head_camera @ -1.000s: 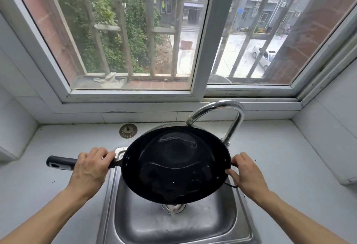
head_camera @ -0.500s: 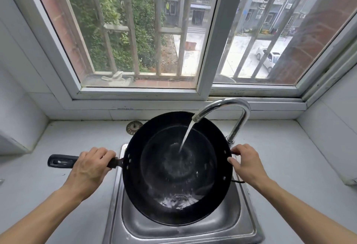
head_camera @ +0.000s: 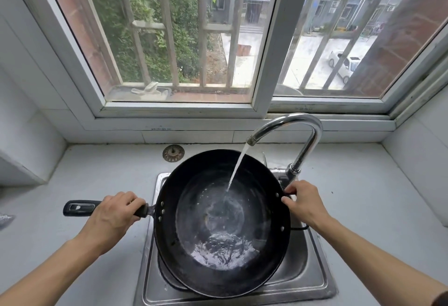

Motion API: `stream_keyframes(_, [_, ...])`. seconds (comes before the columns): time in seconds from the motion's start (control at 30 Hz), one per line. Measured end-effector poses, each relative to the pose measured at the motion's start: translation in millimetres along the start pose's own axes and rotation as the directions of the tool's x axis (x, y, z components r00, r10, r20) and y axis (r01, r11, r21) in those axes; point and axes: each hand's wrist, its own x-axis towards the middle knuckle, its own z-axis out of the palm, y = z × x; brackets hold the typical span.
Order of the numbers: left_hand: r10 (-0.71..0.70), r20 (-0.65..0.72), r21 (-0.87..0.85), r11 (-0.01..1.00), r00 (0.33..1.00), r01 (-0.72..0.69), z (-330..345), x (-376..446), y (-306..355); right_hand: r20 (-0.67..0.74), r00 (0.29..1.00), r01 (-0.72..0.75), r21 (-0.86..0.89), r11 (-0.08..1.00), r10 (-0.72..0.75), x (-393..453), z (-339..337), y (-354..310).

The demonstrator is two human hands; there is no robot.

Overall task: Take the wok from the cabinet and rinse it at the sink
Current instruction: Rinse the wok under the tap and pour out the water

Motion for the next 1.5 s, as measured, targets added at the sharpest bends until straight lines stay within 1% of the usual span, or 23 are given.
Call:
stream_keyframes(0.33, [-0.063, 0.088, -0.015, 0.998, 0.994, 0.064, 21, -10, -7, 0.054, 0.998, -0.028, -0.003, 1.0, 0.028, 1, 23, 5])
stream_keyframes(0.63, [-0.12, 0.117, -0.038, 0.991, 0.986, 0.125, 26, -10, -3, 0.073, 0.991, 0.12, -0.111, 0.986, -0.113, 1, 19, 3])
stream_keyframes(0.8, [-0.172, 0.138, -0.046, 0.983, 0.975, 0.18, 41, -17, 0, 0.015, 0.986, 0.164, -0.086, 0.983, -0.163, 1, 15, -11])
stream_keyframes(0.93, [-0.166, 0.119, -0.068, 0.982, 0.979, 0.175, 50, -18, 3, 0.008, 0.982, 0.189, -0.164, 0.968, -0.19, 4, 10, -25])
stream_keyframes(1.03, [-0.165, 0.097, -0.069, 0.983, 0.981, 0.172, 50, -17, 7, -0.026, 0.969, 0.234, -0.224, 0.946, -0.246, 11, 7, -37])
stream_keyframes(1.1, [-0.163, 0.095, -0.066, 0.983, 0.982, 0.17, 49, -17, 9, -0.015, 0.963, 0.259, -0.246, 0.934, -0.271, 19, 5, -46])
stream_keyframes(1.23, [-0.165, 0.105, -0.058, 0.983, 0.981, 0.171, 50, -18, 9, 0.103, 0.974, 0.223, -0.339, 0.914, -0.2, 40, 7, -64])
stream_keyframes(1.3, [-0.161, 0.131, -0.023, 0.986, 0.978, 0.166, 49, -16, 8, 0.151, 0.975, 0.206, -0.366, 0.908, -0.161, 48, 12, -71])
stream_keyframes(1.4, [-0.163, 0.177, 0.047, 0.986, 0.971, 0.157, 45, -8, 9, 0.179, 0.978, 0.173, -0.39, 0.904, -0.109, 58, 17, -72])
stream_keyframes(1.5, [-0.155, 0.196, 0.067, 0.987, 0.968, 0.144, 43, -4, 13, 0.192, 0.981, 0.093, -0.344, 0.934, -0.027, 59, 17, -67])
